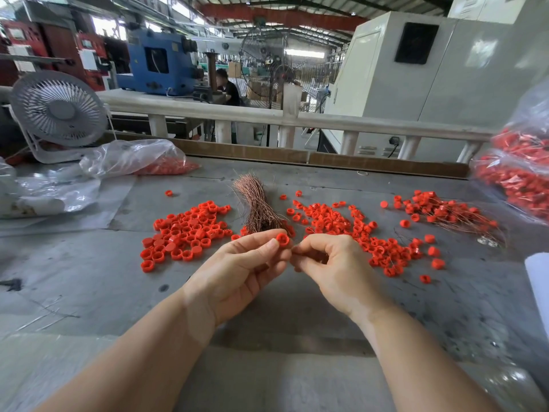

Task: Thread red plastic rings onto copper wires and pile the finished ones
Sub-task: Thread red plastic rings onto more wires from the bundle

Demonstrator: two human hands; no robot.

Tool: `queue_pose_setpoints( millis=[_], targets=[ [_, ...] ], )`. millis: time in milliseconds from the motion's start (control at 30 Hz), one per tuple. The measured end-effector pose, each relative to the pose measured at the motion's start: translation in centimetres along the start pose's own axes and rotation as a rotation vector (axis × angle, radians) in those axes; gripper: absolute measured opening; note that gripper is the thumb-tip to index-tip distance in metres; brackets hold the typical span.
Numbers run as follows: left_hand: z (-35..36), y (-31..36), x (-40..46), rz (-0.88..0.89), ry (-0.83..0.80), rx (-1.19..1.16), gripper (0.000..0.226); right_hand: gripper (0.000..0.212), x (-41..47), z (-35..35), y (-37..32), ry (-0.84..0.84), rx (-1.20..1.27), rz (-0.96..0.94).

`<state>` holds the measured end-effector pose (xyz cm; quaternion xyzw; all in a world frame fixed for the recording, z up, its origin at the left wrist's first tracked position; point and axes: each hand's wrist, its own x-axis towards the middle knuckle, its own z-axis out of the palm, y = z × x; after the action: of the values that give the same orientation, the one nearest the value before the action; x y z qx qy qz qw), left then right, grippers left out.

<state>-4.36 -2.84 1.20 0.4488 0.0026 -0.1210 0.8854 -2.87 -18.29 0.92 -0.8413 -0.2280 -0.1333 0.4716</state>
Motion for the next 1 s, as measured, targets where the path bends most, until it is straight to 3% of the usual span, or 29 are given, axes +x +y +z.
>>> queue_pose_setpoints(
  millis=[500, 667, 833, 1000],
  targets=[
    [0.01, 0.03, 0.04, -0.002, -0.022, -0.032, 0.016, 0.035, 0.00, 0.06, 0.19, -0.037, -0.045, -0.016],
    [0.00, 0.02, 0.13, 0.011, 0.015, -0.058, 0.016, 0.012, -0.04, 0.06, 0.15, -0.040, -0.021, -0.035],
    [0.06, 0.10, 0.08, 0.014, 0.021, -0.079, 0.016, 0.011, -0.09, 0.08, 0.06, -0.026, -0.016, -0.050],
    [-0.07, 0.00, 0.24, 0.020, 0.045, -0.084, 0.016, 0.020, 0.33, -0.37, 0.21, 0.186, 0.026, 0.023]
  ],
)
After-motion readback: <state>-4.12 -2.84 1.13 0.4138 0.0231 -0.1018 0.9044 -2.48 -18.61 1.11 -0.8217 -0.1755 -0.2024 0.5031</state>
